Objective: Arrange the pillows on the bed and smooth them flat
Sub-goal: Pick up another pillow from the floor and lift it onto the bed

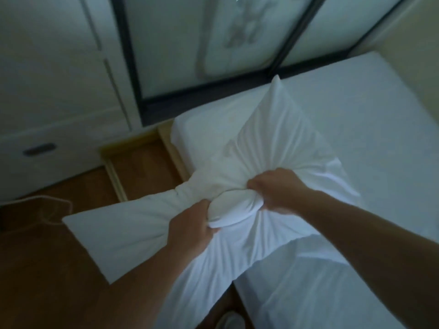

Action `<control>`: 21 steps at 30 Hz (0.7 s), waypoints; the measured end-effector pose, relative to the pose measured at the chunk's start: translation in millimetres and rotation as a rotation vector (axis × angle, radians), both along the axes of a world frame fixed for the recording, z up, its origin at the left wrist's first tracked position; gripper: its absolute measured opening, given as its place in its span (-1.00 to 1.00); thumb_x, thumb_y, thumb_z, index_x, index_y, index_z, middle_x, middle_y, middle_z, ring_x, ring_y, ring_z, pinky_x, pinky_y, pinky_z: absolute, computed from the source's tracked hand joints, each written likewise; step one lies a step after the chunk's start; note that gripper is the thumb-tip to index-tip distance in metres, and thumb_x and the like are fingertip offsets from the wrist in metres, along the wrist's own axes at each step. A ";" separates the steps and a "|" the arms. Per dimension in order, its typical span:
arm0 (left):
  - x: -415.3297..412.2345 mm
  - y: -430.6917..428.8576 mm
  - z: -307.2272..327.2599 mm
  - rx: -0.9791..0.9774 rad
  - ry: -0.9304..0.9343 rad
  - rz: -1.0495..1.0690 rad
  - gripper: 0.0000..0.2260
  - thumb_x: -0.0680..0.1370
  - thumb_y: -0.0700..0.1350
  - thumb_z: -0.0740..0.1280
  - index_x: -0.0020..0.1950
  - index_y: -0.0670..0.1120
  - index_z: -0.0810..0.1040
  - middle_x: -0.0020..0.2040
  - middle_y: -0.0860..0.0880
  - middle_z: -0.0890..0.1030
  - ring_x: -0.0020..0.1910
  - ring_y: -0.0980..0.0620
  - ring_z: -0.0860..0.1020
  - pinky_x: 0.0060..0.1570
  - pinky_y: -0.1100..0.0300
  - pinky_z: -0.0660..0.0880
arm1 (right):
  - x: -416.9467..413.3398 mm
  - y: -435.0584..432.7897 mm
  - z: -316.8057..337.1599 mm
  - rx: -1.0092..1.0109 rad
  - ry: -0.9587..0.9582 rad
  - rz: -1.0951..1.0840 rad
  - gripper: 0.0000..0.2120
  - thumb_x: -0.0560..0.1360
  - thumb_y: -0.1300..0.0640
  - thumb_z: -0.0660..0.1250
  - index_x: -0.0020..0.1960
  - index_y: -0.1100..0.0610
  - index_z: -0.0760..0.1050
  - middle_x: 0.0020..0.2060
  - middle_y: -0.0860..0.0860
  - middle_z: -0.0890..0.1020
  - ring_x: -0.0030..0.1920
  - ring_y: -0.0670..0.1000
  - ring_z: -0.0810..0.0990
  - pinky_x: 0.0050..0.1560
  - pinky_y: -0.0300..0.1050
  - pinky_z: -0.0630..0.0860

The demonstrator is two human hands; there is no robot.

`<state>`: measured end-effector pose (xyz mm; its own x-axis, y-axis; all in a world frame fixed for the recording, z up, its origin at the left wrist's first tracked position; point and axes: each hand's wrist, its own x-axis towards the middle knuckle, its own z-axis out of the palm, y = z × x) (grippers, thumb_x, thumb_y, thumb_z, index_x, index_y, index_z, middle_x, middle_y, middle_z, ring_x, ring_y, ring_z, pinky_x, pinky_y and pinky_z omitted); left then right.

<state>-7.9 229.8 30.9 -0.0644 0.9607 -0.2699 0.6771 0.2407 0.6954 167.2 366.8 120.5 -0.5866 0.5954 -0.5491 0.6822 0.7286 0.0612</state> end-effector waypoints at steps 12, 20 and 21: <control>206.5 282.4 83.1 -0.140 0.191 -0.175 -0.23 0.36 0.31 0.38 0.42 0.03 0.16 0.38 -0.13 0.32 0.34 -0.22 0.33 0.30 -0.23 0.28 | 222.4 228.7 76.0 0.307 0.025 -0.399 -0.24 0.28 -0.07 0.58 0.38 -0.04 0.31 0.32 0.07 0.41 0.26 0.19 0.39 0.15 0.14 0.40; 224.4 359.7 -14.3 -0.390 0.301 -0.324 0.28 0.06 0.56 0.35 0.47 0.18 -0.41 0.58 -0.14 -0.27 0.52 -0.32 -0.22 0.37 -0.45 -0.08 | 243.2 297.5 -53.2 0.002 0.332 -1.372 0.08 0.30 -0.43 0.38 0.55 0.07 -0.04 0.49 0.24 0.14 0.41 0.34 0.27 0.37 0.28 0.29; 229.9 374.6 -23.3 -0.394 0.285 -0.313 0.32 0.02 0.57 0.35 0.46 0.16 -0.44 0.57 -0.17 -0.27 0.52 -0.34 -0.22 0.37 -0.45 -0.08 | 239.1 314.6 -66.0 0.005 0.351 -1.471 0.14 0.25 -0.49 0.34 0.55 0.09 -0.08 0.50 0.25 0.11 0.43 0.35 0.24 0.38 0.31 0.25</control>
